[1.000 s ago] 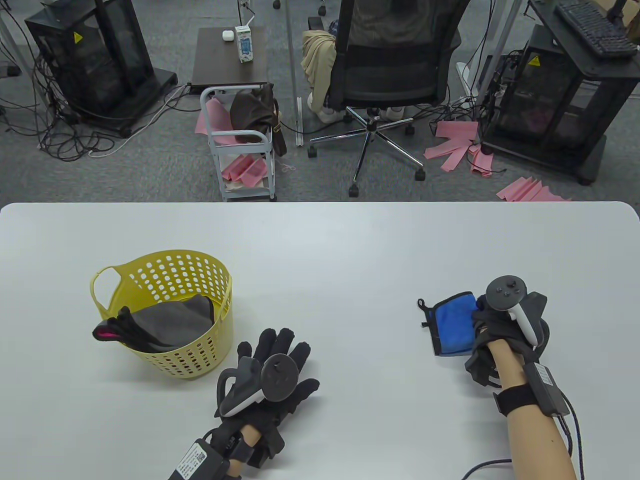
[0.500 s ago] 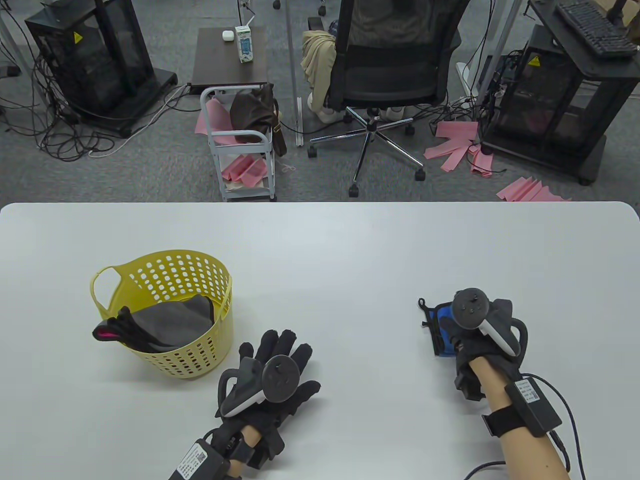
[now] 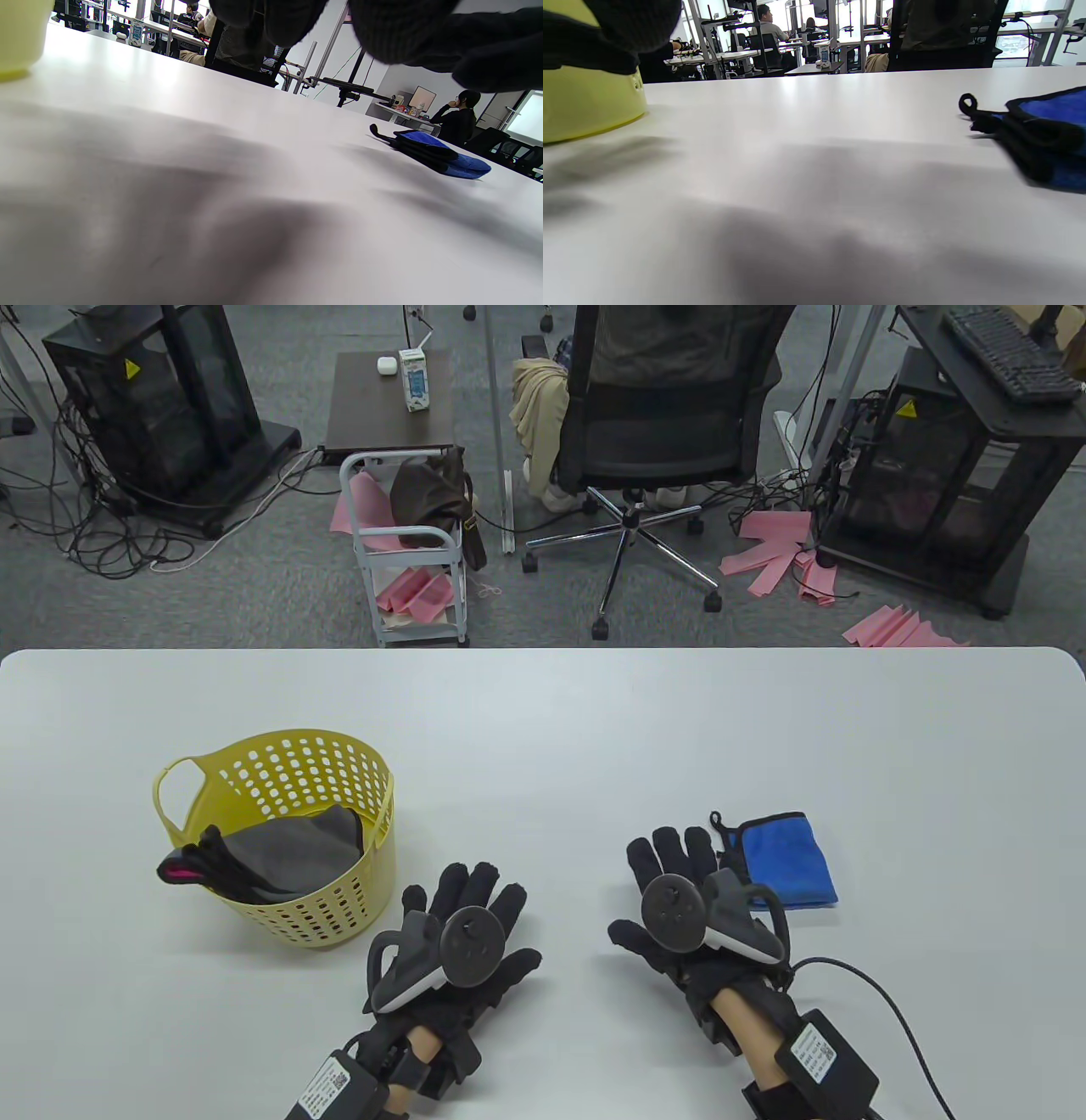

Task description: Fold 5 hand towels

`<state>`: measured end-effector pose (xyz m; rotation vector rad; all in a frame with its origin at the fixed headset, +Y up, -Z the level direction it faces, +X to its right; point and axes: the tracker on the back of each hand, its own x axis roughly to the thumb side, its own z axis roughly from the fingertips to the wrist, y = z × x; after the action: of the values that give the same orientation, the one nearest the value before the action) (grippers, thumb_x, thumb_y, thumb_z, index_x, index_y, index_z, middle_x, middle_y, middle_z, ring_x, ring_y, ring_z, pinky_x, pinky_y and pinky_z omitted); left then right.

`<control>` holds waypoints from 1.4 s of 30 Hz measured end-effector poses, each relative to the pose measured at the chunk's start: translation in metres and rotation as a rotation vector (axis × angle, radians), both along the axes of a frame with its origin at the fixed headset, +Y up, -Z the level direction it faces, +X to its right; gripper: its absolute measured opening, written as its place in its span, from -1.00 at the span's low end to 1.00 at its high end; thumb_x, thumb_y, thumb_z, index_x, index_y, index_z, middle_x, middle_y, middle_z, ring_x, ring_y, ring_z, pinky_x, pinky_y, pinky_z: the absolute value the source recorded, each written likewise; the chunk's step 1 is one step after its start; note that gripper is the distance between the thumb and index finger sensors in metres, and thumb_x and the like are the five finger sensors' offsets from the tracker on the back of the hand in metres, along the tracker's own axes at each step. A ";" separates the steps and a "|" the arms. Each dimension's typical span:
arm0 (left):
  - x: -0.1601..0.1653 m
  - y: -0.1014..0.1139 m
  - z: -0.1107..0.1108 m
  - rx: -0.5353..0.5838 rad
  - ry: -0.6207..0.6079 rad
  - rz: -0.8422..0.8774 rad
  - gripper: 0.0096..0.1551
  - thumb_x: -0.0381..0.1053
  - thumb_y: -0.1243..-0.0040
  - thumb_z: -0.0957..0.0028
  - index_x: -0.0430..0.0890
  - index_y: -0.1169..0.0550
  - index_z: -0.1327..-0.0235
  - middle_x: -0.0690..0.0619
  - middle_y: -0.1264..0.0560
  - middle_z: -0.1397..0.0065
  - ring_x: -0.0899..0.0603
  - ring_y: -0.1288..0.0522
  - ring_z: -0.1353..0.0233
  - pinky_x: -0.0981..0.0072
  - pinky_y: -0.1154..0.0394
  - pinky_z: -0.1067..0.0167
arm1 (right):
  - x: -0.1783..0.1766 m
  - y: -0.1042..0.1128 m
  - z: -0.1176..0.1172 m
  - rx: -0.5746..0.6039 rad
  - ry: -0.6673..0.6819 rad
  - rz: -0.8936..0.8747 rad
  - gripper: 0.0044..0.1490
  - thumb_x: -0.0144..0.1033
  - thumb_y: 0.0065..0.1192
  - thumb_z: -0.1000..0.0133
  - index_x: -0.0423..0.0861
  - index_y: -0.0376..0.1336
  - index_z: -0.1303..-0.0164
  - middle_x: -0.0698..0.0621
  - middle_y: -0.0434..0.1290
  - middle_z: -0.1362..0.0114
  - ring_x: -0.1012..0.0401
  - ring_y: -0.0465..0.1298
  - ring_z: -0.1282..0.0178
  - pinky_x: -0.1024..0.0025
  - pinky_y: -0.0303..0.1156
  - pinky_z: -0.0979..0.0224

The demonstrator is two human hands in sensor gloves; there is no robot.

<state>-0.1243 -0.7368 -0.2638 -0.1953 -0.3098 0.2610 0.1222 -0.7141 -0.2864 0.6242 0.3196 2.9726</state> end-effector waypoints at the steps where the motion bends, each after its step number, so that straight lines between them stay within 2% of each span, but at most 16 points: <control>1: 0.000 0.000 0.000 0.000 -0.001 -0.003 -0.04 0.47 0.07 -0.09 0.14 -0.13 -0.77 -0.13 0.05 -0.86 -0.45 0.09 -0.79 -0.66 0.18 -0.46 | -0.001 -0.003 0.001 -0.005 0.005 0.009 0.17 0.36 -0.05 -0.26 -0.17 -0.37 -0.71 -0.37 -0.32 -0.78 -0.41 -0.32 -0.63 -0.60 -0.22 -0.43; 7: 0.002 -0.006 -0.001 -0.008 -0.005 -0.034 -0.03 0.47 0.07 -0.09 0.14 -0.12 -0.77 -0.14 0.05 -0.85 -0.45 0.08 -0.78 -0.66 0.17 -0.45 | -0.005 -0.039 0.008 -0.034 0.050 0.061 0.18 0.39 -0.09 -0.25 -0.16 -0.38 -0.71 -0.37 -0.34 -0.78 -0.41 -0.33 -0.62 -0.61 -0.22 -0.41; 10: 0.003 -0.009 -0.001 -0.021 -0.005 -0.043 -0.03 0.48 0.07 -0.09 0.14 -0.11 -0.77 -0.14 0.06 -0.85 -0.45 0.09 -0.78 -0.66 0.17 -0.45 | -0.002 -0.048 0.009 -0.043 0.059 0.089 0.17 0.39 -0.10 -0.25 -0.16 -0.38 -0.70 -0.37 -0.33 -0.78 -0.41 -0.33 -0.62 -0.62 -0.23 -0.40; 20: 0.009 -0.011 0.001 -0.026 -0.024 -0.039 -0.03 0.48 0.08 -0.09 0.15 -0.10 -0.77 -0.14 0.06 -0.85 -0.45 0.09 -0.78 -0.66 0.16 -0.45 | 0.001 -0.048 0.007 -0.027 0.052 0.078 0.17 0.38 -0.09 -0.25 -0.17 -0.36 -0.71 -0.37 -0.33 -0.78 -0.40 -0.33 -0.62 -0.62 -0.25 -0.39; 25: 0.016 0.006 0.009 -0.017 -0.050 0.001 -0.03 0.48 0.07 -0.09 0.14 -0.10 -0.77 -0.15 0.06 -0.85 -0.46 0.09 -0.78 -0.66 0.16 -0.44 | 0.000 -0.049 0.007 -0.034 0.060 0.072 0.16 0.37 -0.09 -0.25 -0.16 -0.36 -0.71 -0.36 -0.33 -0.78 -0.40 -0.33 -0.62 -0.62 -0.26 -0.39; 29: 0.022 0.040 0.012 -0.024 -0.076 0.021 -0.02 0.48 0.07 -0.09 0.14 -0.10 -0.78 -0.15 0.06 -0.85 -0.47 0.10 -0.78 -0.66 0.17 -0.44 | 0.000 -0.048 0.007 -0.032 0.062 0.067 0.16 0.37 -0.09 -0.26 -0.16 -0.35 -0.71 -0.36 -0.32 -0.78 -0.40 -0.34 -0.62 -0.62 -0.26 -0.39; 34: 0.016 0.111 0.010 0.018 -0.072 0.060 -0.02 0.47 0.06 -0.09 0.13 -0.12 -0.78 -0.16 0.06 -0.86 -0.47 0.09 -0.78 -0.67 0.17 -0.45 | 0.001 -0.048 0.007 -0.028 0.060 0.059 0.15 0.37 -0.09 -0.26 -0.16 -0.35 -0.71 -0.36 -0.32 -0.78 -0.40 -0.33 -0.62 -0.62 -0.26 -0.39; 36: 0.004 0.145 0.002 0.039 -0.028 0.047 -0.02 0.47 0.06 -0.09 0.13 -0.12 -0.78 -0.16 0.06 -0.86 -0.46 0.10 -0.79 -0.66 0.18 -0.46 | 0.001 -0.048 0.007 -0.031 0.058 0.059 0.15 0.36 -0.09 -0.26 -0.17 -0.35 -0.71 -0.36 -0.32 -0.78 -0.40 -0.33 -0.62 -0.62 -0.26 -0.39; 38: -0.008 0.169 -0.008 0.048 0.027 0.041 -0.01 0.47 0.04 -0.09 0.12 -0.13 -0.78 -0.16 0.05 -0.86 -0.46 0.09 -0.79 -0.67 0.18 -0.46 | 0.001 -0.048 0.007 -0.033 0.058 0.060 0.15 0.36 -0.08 -0.26 -0.17 -0.35 -0.71 -0.36 -0.32 -0.78 -0.40 -0.33 -0.62 -0.62 -0.26 -0.39; 42: -0.049 0.204 -0.034 0.009 0.191 -0.003 0.01 0.45 -0.02 -0.08 0.13 -0.10 -0.79 -0.15 0.08 -0.87 -0.45 0.10 -0.80 -0.66 0.21 -0.48 | 0.001 -0.048 0.007 -0.035 0.057 0.056 0.15 0.36 -0.08 -0.26 -0.17 -0.34 -0.71 -0.36 -0.31 -0.78 -0.40 -0.32 -0.62 -0.61 -0.26 -0.39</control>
<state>-0.1733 -0.5329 -0.2983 -0.1602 -0.1213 0.2732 0.1232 -0.7619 -0.2790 0.7079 0.3989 2.9993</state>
